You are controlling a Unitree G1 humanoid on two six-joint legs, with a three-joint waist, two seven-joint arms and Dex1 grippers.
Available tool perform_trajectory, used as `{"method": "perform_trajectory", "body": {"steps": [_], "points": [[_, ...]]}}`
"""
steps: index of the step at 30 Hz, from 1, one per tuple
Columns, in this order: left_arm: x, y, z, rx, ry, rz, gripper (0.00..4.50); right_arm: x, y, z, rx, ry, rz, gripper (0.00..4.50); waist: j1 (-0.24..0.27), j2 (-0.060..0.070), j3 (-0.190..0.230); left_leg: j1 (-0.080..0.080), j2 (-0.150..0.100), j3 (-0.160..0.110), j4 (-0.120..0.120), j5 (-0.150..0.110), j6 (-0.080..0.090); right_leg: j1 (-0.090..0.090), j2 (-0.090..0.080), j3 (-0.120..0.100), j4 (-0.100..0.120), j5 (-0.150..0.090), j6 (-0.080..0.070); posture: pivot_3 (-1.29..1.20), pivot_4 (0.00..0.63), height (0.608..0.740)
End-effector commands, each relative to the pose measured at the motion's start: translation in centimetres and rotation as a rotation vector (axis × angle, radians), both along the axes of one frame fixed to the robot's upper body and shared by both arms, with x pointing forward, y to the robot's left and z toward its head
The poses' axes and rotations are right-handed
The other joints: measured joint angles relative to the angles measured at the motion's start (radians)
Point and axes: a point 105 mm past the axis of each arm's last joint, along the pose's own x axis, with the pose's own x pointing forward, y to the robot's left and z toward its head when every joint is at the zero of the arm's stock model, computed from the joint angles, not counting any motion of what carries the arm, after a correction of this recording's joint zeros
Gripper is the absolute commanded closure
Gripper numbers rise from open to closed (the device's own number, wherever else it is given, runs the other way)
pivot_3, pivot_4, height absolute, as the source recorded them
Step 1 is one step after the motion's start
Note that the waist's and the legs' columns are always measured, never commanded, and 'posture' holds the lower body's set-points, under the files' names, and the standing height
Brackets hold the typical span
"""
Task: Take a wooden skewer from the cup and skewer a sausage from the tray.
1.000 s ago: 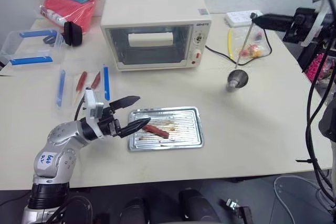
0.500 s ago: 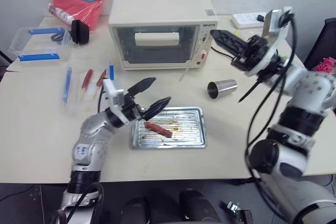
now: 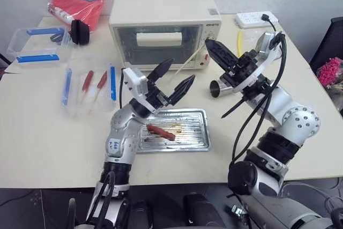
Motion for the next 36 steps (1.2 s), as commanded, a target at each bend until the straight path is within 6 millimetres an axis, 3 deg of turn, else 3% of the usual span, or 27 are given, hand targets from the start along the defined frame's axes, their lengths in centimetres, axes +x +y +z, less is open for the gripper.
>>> {"method": "perform_trajectory", "body": {"steps": [1,6,16,17,33,36], "points": [[-0.5,-0.6,1.1,-0.022,-0.055,-0.002,0.00,-1.1,0.3,1.2,0.028,-0.048,0.005,4.47,0.000,0.000,0.000,0.000,0.000,0.000,0.000,0.000,0.000,0.000,0.000,0.000,0.000,0.000,0.000,0.00,0.150,0.740],[-0.7,-0.9,1.2,-0.030,-0.064,0.001,1.11,-1.6,0.6,0.8,0.027,-0.030,0.023,4.50,0.000,0.000,0.000,0.000,0.000,0.000,0.000,0.000,0.000,0.000,0.000,0.000,-0.003,0.000,0.000,0.00,0.150,0.740],[-1.0,-1.2,0.9,-0.037,-0.050,-0.008,4.32,-2.2,0.7,0.3,0.039,-0.006,0.035,4.50,0.001,0.000,0.000,0.000,0.000,0.000,-0.001,0.000,0.000,0.000,0.000,0.000,-0.005,0.000,0.000,0.00,0.150,0.740],[-1.0,-1.2,0.9,-0.038,-0.048,-0.007,4.46,-2.2,0.7,0.3,0.039,-0.002,0.039,4.50,0.001,0.000,0.000,0.000,0.000,0.000,-0.001,0.000,0.000,0.000,0.000,0.000,-0.005,0.000,0.000,0.00,0.150,0.740],[-0.4,-0.4,1.1,-0.044,-0.045,0.029,4.46,-2.7,0.6,-0.8,0.008,0.030,0.062,4.50,0.003,0.000,0.000,-0.001,0.000,0.000,-0.002,0.000,0.000,0.000,0.000,0.001,-0.008,0.000,0.001,0.00,0.150,0.740],[-0.3,-0.2,1.2,-0.042,-0.046,0.033,4.50,-2.3,0.1,-1.3,-0.016,0.040,0.029,3.78,0.002,0.000,0.000,-0.001,0.000,0.000,-0.002,0.000,0.001,0.000,0.000,0.001,-0.008,0.001,0.001,0.00,0.150,0.740]]}}
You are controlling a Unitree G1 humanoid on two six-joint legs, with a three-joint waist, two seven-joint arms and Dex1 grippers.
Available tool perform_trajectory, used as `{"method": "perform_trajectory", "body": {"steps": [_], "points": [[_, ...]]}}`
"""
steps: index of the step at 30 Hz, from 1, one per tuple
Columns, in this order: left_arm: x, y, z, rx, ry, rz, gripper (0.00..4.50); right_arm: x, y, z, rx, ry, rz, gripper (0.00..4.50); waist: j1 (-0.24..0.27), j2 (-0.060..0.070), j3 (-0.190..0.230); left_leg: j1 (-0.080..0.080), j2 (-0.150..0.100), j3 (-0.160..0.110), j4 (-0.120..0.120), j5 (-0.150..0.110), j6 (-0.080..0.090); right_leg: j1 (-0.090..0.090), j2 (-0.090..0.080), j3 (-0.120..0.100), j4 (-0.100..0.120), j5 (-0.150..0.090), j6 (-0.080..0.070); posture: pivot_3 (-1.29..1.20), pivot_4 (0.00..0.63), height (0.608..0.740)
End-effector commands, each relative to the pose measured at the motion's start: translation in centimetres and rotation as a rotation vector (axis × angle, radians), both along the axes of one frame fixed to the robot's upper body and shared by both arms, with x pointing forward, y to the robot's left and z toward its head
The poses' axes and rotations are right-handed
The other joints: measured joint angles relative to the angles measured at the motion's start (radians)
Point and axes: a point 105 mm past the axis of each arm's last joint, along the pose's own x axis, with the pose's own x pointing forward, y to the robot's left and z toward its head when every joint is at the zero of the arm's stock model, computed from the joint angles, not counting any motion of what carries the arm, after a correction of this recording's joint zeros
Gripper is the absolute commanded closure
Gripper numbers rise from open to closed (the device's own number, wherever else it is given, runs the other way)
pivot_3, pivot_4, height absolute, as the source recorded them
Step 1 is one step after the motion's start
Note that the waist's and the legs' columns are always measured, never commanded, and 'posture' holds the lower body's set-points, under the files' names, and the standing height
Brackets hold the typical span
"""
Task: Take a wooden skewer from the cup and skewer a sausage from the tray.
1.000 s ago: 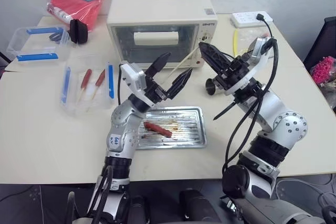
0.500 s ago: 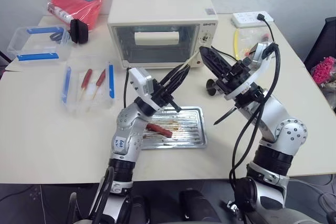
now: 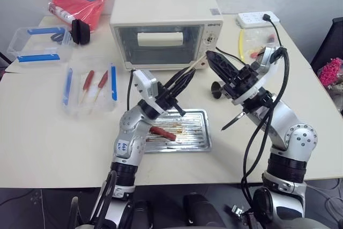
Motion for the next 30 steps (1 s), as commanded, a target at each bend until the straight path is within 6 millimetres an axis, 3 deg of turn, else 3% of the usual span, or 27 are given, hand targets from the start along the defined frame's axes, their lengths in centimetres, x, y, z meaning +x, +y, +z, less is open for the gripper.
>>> {"method": "perform_trajectory", "body": {"steps": [1,6,11,16,21,24,27,30], "points": [[0.2,1.4,1.5,-0.040,-0.043,0.055,4.50,-0.9,0.0,-0.1,-0.038,-0.035,0.022,3.53,0.000,0.000,0.000,0.000,0.000,0.000,0.000,0.000,0.000,0.000,0.000,0.000,0.000,0.000,0.000,0.00,0.150,0.740],[0.2,2.6,1.5,-0.016,-0.046,0.070,4.50,-1.5,-1.7,-1.6,-0.135,-0.035,0.012,1.74,0.004,0.000,0.000,-0.001,0.000,0.000,0.000,0.000,0.000,0.000,0.000,0.000,-0.002,0.000,0.001,0.00,0.150,0.740],[-0.6,5.5,0.6,0.094,-0.052,0.091,4.50,-2.6,-5.0,-4.6,-0.439,-0.066,-0.048,0.05,0.008,0.000,0.000,-0.001,0.000,0.000,-0.001,0.000,0.001,0.001,0.000,0.000,-0.003,0.001,0.001,0.00,0.150,0.740],[-1.8,10.5,-0.2,0.225,-0.021,0.165,4.50,-4.4,-10.0,-9.1,-0.824,-0.099,-0.106,0.02,0.008,0.000,0.000,0.000,0.000,0.000,-0.002,0.000,0.001,0.001,0.000,0.000,-0.004,0.001,0.001,0.00,0.150,0.740],[-3.2,13.4,-0.9,0.342,0.012,0.219,4.50,-7.3,-10.7,-12.5,-1.164,-0.256,0.062,0.02,0.009,0.000,0.000,0.003,0.000,-0.001,-0.001,0.000,0.001,0.005,0.000,0.000,-0.005,0.001,0.003,0.00,0.150,0.740],[-4.6,15.4,-2.6,0.474,0.054,0.231,4.50,-8.3,-9.7,-12.9,-1.279,-0.412,0.166,0.02,0.003,0.000,0.000,0.003,0.000,-0.001,-0.002,0.000,0.001,0.005,0.000,0.000,-0.006,0.002,0.003,0.00,0.150,0.740],[-5.6,17.5,-3.8,0.505,0.128,0.254,4.50,-6.9,-7.5,-11.5,-1.238,-0.478,0.135,0.02,-0.002,-0.001,0.000,0.004,0.000,0.000,-0.002,0.000,0.000,0.005,0.000,0.000,-0.005,0.002,0.003,0.00,0.150,0.740],[-6.0,19.4,-4.6,0.454,0.203,0.311,4.50,-5.1,-3.7,-10.0,-1.197,-0.547,0.139,0.02,-0.003,-0.003,0.001,0.005,0.000,0.000,-0.002,0.000,0.000,0.005,0.000,0.000,-0.005,0.002,0.002,0.00,0.150,0.740]]}}
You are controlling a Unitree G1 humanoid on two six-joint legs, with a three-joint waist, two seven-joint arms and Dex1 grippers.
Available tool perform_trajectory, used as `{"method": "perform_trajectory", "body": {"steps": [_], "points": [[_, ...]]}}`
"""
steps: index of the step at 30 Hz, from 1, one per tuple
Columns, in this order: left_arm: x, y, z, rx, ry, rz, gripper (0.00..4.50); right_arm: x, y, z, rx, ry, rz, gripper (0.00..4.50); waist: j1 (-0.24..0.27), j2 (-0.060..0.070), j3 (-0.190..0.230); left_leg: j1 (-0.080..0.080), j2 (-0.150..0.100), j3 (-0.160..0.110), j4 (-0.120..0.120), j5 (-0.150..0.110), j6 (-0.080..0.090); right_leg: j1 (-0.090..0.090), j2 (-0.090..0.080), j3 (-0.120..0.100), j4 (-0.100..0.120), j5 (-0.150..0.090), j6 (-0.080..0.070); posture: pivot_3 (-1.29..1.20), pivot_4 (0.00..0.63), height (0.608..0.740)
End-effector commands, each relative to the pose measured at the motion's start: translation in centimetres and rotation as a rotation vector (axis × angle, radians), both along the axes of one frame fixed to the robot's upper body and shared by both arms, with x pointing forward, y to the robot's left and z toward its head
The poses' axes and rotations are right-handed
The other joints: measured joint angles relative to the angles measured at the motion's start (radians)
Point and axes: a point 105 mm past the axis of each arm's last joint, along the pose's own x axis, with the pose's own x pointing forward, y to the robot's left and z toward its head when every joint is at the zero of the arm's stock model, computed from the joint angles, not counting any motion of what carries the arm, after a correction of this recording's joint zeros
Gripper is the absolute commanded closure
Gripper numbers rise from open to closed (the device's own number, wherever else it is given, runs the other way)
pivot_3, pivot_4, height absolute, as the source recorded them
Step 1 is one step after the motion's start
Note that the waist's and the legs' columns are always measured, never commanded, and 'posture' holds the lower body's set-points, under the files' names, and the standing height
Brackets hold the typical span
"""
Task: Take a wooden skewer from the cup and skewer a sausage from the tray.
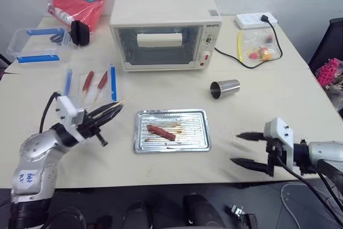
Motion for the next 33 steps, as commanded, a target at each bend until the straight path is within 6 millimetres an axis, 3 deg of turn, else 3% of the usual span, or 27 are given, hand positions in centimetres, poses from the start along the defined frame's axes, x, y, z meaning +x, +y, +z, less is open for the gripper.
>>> {"method": "perform_trajectory", "body": {"steps": [1,6,10,16,22,26,31,33], "points": [[-0.6,1.8,0.8,-0.065,-0.013,0.069,4.50,1.0,4.2,1.4,0.012,-0.050,0.074,0.02,0.002,0.000,0.000,0.000,0.000,0.000,0.000,0.000,0.000,0.000,0.000,0.000,0.000,0.000,0.000,0.00,0.150,0.740],[-0.7,3.6,1.1,-0.163,-0.025,0.215,4.50,2.4,10.8,1.1,0.007,-0.006,0.161,0.02,0.011,-0.002,0.000,-0.004,0.000,-0.003,0.000,-0.001,0.001,-0.002,-0.002,-0.002,-0.001,0.000,0.000,0.00,0.150,0.740],[-1.2,3.6,1.0,-0.192,-0.028,0.253,4.50,3.3,14.2,0.3,-0.026,-0.018,0.190,0.02,0.004,-0.004,-0.002,-0.004,-0.001,-0.003,0.000,-0.001,0.002,-0.002,-0.003,-0.003,-0.001,0.000,0.000,0.00,0.150,0.740],[-1.5,3.2,0.9,-0.203,-0.027,0.264,4.50,3.8,17.2,-1.3,-0.072,-0.024,0.212,0.02,0.001,-0.005,-0.003,-0.004,-0.001,-0.003,0.000,-0.001,0.002,-0.002,-0.004,-0.004,0.000,0.000,-0.001,0.00,0.150,0.740],[-1.3,2.6,0.9,-0.217,-0.030,0.263,4.50,4.5,18.7,-2.2,-0.090,-0.064,0.210,0.02,0.000,-0.005,-0.003,-0.004,-0.001,-0.003,0.000,-0.001,0.002,-0.002,-0.003,-0.004,0.000,0.000,-0.001,0.00,0.150,0.740],[-1.2,2.3,0.9,-0.223,-0.031,0.258,4.50,4.9,19.3,-2.7,-0.098,-0.093,0.206,0.87,0.000,-0.005,-0.003,-0.004,-0.001,-0.003,0.000,-0.001,0.002,-0.002,-0.003,-0.004,0.000,0.000,-0.001,0.00,0.150,0.740],[-1.0,2.2,1.1,-0.227,-0.035,0.254,4.50,5.1,19.2,-3.3,-0.119,-0.100,0.206,2.55,0.000,-0.005,-0.003,-0.004,-0.001,-0.002,0.000,-0.001,0.002,-0.002,-0.003,-0.004,0.001,0.000,-0.001,0.00,0.150,0.740],[-0.9,2.2,1.1,-0.227,-0.036,0.253,4.50,5.2,19.0,-3.5,-0.125,-0.105,0.203,2.55,0.000,-0.005,-0.003,-0.003,-0.001,-0.002,0.000,-0.001,0.002,-0.002,-0.003,-0.004,0.001,0.000,-0.001,0.00,0.150,0.740]]}}
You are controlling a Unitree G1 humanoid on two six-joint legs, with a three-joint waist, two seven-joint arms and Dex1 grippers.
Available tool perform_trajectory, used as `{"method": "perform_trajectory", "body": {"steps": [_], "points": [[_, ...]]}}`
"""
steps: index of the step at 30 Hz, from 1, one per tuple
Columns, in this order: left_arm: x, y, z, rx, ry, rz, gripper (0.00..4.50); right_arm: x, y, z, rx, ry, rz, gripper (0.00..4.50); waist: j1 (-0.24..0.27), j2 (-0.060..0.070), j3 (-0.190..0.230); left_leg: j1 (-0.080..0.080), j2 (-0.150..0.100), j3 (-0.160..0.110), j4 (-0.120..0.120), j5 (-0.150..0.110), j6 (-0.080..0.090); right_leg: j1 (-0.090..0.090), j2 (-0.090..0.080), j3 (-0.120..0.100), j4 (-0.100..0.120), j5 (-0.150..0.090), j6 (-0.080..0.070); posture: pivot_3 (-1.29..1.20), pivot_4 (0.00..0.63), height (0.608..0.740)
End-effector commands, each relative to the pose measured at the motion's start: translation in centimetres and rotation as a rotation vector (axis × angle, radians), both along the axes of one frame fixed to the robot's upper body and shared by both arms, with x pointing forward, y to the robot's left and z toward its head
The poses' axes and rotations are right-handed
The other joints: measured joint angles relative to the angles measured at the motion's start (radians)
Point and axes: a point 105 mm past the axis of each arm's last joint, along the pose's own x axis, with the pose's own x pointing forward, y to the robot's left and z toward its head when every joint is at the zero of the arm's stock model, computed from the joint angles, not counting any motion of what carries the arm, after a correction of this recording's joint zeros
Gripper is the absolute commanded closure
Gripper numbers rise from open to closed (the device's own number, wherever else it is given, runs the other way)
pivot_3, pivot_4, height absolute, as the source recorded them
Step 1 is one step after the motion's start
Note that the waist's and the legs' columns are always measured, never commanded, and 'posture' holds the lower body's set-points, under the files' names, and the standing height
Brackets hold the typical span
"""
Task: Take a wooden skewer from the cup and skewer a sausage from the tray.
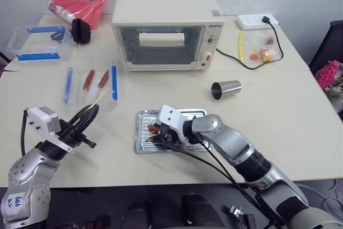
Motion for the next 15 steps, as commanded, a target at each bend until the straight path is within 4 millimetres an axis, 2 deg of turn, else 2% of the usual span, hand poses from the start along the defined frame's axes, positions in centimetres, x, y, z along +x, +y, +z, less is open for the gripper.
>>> {"method": "perform_trajectory", "body": {"steps": [1,4,5,7,10,15], "points": [[-0.17,-0.26,1.13,-0.002,-0.044,-0.015,4.50,-0.06,0.10,0.28,0.005,-0.030,0.018,2.55,0.000,0.000,0.000,0.000,0.000,0.000,0.000,0.000,0.000,0.000,0.000,0.000,0.000,0.000,0.000,0.00,0.150,0.740],[0.03,-0.44,1.23,-0.001,-0.047,-0.029,4.50,0.14,-0.23,0.18,-0.011,-0.040,0.024,2.55,0.000,0.000,0.000,0.000,0.000,0.000,0.000,0.000,0.000,0.000,0.000,0.000,0.000,0.000,0.000,0.00,0.150,0.740],[0.10,-0.49,1.27,-0.001,-0.048,-0.033,4.50,0.19,-0.25,0.22,-0.008,-0.038,0.024,2.83,0.000,0.000,0.000,0.000,0.000,0.000,0.000,0.000,0.000,0.000,0.000,0.000,0.000,0.000,0.000,0.00,0.150,0.740],[0.21,-0.57,1.35,-0.001,-0.049,-0.040,4.50,0.20,-0.24,0.32,0.002,-0.034,0.023,3.03,0.000,0.000,0.000,0.000,0.000,0.000,0.000,0.000,0.000,0.000,0.000,0.000,0.000,0.000,0.000,0.00,0.150,0.740],[0.32,-0.66,1.43,0.000,-0.050,-0.049,4.50,0.22,-0.21,0.55,0.021,-0.031,0.016,3.99,0.000,0.000,0.000,0.000,0.000,0.000,0.000,0.000,0.000,0.000,0.000,0.000,0.000,0.000,0.000,0.00,0.150,0.740],[0.36,-1.16,1.43,0.010,-0.043,-0.086,4.50,0.16,-0.56,1.16,0.036,-0.039,0.025,3.99,0.000,0.000,0.000,0.000,0.000,0.000,0.001,0.000,0.000,0.000,0.000,0.000,0.001,0.000,0.000,0.00,0.150,0.740]]}}
